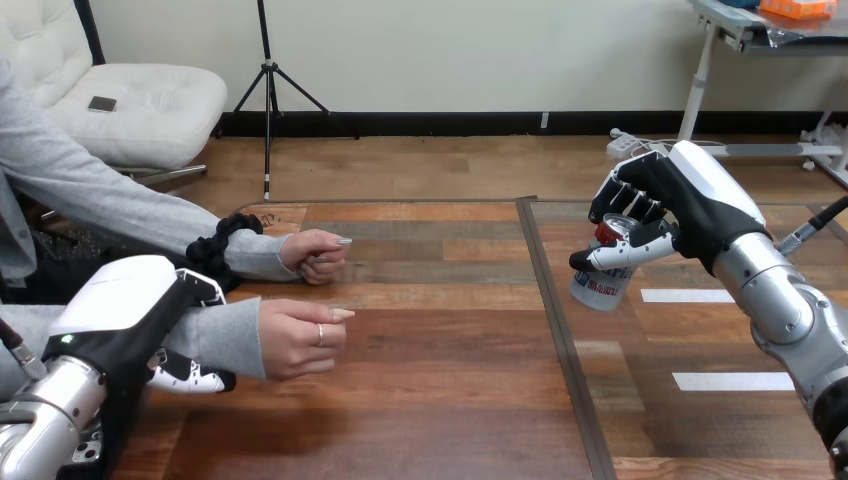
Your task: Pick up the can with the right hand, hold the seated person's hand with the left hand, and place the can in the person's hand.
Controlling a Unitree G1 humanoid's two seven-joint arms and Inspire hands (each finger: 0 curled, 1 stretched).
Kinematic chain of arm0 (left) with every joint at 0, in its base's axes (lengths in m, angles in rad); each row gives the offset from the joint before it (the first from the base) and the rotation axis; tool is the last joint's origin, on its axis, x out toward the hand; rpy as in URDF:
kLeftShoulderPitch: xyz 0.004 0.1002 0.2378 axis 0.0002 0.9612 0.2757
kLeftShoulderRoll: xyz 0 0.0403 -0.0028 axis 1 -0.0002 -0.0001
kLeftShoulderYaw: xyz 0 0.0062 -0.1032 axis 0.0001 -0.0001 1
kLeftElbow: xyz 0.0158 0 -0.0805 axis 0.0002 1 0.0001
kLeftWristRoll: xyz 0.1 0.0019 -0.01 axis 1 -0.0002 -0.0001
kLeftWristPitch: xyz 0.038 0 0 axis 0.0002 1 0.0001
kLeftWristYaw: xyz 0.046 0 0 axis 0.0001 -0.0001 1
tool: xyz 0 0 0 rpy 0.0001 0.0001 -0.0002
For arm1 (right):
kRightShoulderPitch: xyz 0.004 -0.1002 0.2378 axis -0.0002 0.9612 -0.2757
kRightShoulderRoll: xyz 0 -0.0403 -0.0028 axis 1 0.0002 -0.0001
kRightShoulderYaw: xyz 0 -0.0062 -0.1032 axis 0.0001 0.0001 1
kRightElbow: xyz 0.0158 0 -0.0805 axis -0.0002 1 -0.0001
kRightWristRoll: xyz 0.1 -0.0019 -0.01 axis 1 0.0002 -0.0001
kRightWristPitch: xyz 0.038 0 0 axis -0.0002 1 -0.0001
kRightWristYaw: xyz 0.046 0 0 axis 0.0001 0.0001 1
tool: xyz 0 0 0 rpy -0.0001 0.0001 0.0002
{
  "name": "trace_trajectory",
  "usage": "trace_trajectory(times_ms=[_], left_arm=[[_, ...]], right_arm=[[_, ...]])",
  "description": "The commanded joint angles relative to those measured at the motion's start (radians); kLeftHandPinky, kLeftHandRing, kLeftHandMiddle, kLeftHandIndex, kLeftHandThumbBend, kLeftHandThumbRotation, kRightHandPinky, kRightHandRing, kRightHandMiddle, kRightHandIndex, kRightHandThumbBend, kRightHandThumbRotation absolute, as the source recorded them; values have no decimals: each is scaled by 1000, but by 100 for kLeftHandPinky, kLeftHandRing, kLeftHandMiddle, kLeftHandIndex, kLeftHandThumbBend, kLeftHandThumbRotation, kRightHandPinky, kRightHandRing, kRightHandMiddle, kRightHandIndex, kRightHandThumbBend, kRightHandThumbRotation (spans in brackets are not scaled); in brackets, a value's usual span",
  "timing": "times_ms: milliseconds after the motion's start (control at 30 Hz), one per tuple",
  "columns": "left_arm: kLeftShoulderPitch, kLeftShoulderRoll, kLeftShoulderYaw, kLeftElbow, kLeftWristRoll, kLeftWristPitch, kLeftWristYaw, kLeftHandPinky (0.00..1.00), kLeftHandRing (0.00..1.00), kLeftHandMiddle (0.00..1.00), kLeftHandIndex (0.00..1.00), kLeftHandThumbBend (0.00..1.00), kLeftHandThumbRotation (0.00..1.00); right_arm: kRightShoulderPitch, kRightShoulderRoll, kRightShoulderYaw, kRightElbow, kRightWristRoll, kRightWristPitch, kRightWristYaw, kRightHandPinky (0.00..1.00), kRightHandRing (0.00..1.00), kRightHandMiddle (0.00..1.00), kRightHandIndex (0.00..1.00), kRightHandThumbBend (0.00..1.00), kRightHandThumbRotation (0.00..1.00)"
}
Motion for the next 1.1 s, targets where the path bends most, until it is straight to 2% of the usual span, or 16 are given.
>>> trace_trajectory(times_ms=[0, 367, 567, 1067], left_arm=[[-44, 5, 25, -41, -21, -35, 24, 33, 39, 45, 45, 75, 0], [-46, -2, 29, -49, -26, -24, 18, 33, 39, 45, 45, 74, 0], [-53, -3, 25, -27, -22, -53, 47, 32, 38, 44, 44, 75, 0], [-53, -24, 22, -59, -25, -8, 29, 32, 37, 44, 44, 76, 0]], right_arm=[[-71, -12, -23, -38, 27, -13, -10, 37, 39, 42, 41, 79, 0], [-69, -15, -21, -39, 24, -12, -10, 37, 39, 42, 41, 78, 0], [-68, -16, -24, -38, 29, -14, -1, 37, 39, 42, 41, 78, 0], [-66, -12, -23, -40, 29, -13, 0, 36, 38, 41, 41, 78, 0]])
